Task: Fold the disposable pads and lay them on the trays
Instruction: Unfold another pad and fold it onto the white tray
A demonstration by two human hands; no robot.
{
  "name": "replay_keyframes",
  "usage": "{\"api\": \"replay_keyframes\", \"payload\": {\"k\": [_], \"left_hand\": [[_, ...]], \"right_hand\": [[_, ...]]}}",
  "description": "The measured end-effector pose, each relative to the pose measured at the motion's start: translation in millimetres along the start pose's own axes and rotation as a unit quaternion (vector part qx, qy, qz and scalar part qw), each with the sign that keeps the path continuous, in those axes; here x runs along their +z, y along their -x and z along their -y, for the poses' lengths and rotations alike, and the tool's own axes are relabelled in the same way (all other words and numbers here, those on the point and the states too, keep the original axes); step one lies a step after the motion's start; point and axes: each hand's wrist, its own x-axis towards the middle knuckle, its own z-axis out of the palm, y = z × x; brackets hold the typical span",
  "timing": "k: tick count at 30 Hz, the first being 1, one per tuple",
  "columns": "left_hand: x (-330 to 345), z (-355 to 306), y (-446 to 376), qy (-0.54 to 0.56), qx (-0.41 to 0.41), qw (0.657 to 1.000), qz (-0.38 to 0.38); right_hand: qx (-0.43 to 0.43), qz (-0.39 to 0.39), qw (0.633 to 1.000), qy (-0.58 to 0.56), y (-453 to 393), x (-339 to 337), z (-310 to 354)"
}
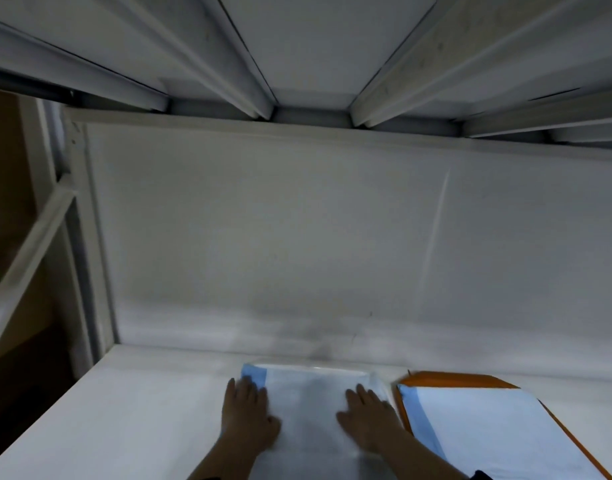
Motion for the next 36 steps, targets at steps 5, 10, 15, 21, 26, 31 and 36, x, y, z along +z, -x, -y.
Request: {"api": "replay_keyframes", "payload": {"k": [5,10,15,21,26,31,36], "left_hand": [[-16.6,1.4,27.1,-0.037,-0.012,0.999,-0.014],[-12.2,-34.2,71.8,0.043,0.126,0.991,-0.022],[-10.5,-64.3,114.4,0.071,0.130,0.987,0.060],[3.4,-30.0,139.0,0.101,0.050,0.992,0.060],[-6.0,-19.7,159.6,0.127,-0.051,0.985,0.101],[-25.9,-38.7,179.8,0.112,0.027,0.989,0.088],[-31.0,-73.4,225.2,0.141,0.130,0.972,0.135]], "right_hand": [[0.005,-0.098,0.995,0.008,21.6,-6.5,1.9],[-0.069,-0.047,0.996,-0.010,64.5,13.0,26.5],[-0.082,-0.013,0.995,-0.056,112.9,34.7,45.6],[-0.039,-0.013,0.996,-0.074,137.7,41.6,9.7],[0.022,-0.007,0.995,-0.101,147.9,37.4,7.8],[-0.026,-0.001,0.995,-0.091,178.3,32.9,33.0],[-0.106,0.022,0.987,-0.118,218.1,42.8,53.9]]}}
